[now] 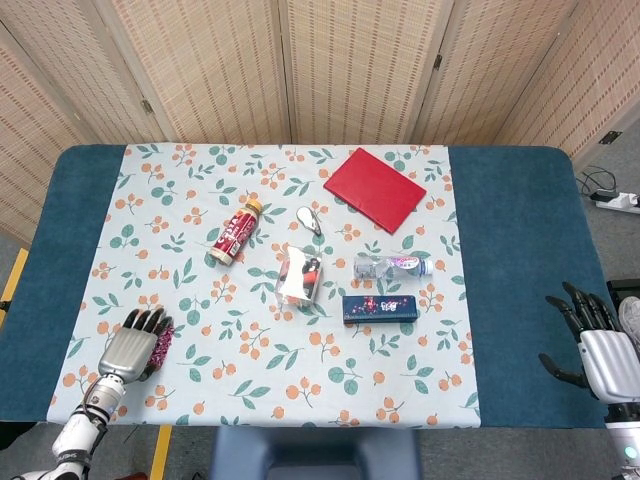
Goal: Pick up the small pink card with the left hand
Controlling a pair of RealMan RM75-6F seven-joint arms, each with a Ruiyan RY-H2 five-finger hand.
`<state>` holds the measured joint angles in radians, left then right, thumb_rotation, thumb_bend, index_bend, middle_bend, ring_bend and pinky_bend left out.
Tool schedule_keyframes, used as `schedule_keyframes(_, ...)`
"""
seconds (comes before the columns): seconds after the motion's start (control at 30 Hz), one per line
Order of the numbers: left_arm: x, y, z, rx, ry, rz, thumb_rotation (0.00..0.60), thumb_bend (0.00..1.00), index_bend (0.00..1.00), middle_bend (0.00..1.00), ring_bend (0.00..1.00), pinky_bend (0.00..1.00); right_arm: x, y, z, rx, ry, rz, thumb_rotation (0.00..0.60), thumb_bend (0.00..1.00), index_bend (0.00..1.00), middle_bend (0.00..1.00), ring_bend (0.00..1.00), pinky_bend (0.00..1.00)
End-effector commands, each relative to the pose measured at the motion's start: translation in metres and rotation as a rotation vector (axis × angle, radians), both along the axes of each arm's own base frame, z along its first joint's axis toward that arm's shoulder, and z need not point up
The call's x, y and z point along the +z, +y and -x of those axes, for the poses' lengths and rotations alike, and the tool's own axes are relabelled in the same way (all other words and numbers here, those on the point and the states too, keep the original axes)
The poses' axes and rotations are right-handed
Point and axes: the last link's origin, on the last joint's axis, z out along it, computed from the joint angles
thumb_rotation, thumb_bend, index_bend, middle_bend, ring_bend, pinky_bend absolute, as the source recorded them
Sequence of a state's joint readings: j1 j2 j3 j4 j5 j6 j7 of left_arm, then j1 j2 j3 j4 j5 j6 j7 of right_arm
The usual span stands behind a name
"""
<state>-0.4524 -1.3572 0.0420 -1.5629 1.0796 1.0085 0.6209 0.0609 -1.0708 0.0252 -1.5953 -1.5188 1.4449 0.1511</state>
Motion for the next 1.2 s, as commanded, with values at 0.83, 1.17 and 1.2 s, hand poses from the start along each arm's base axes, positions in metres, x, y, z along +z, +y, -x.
schedule_keyframes(0.83, -0.0021, 0.0071, -0.0017, 0.027, 0.026, 0.008, 0.6, 0.35, 0.03, 0.0, 0.0, 0.0, 0.0014, 0.0013, 0.0011, -0.003, 0.0, 0.003, 0.6, 0.27, 0.15, 0.05, 0.02, 0.0)
schedule_keyframes(1.17, -0.0013, 0.0073, 0.0003, 0.049, 0.036, -0.002, 0.6, 0.35, 0.04, 0.0, 0.0, 0.0, 0.0013, 0.0014, 0.0014, -0.006, 0.002, 0.001, 0.6, 0.27, 0.15, 0.05, 0.02, 0.0)
schedule_keyframes(1.2, -0.0013, 0.0074, 0.0005, 0.05, 0.036, -0.002, 0.6, 0.35, 0.04, 0.0, 0.0, 0.0, 0.0012, 0.0013, 0.0012, -0.005, 0.002, 0.001, 0.6, 0.27, 0.15, 0.05, 0.02, 0.0)
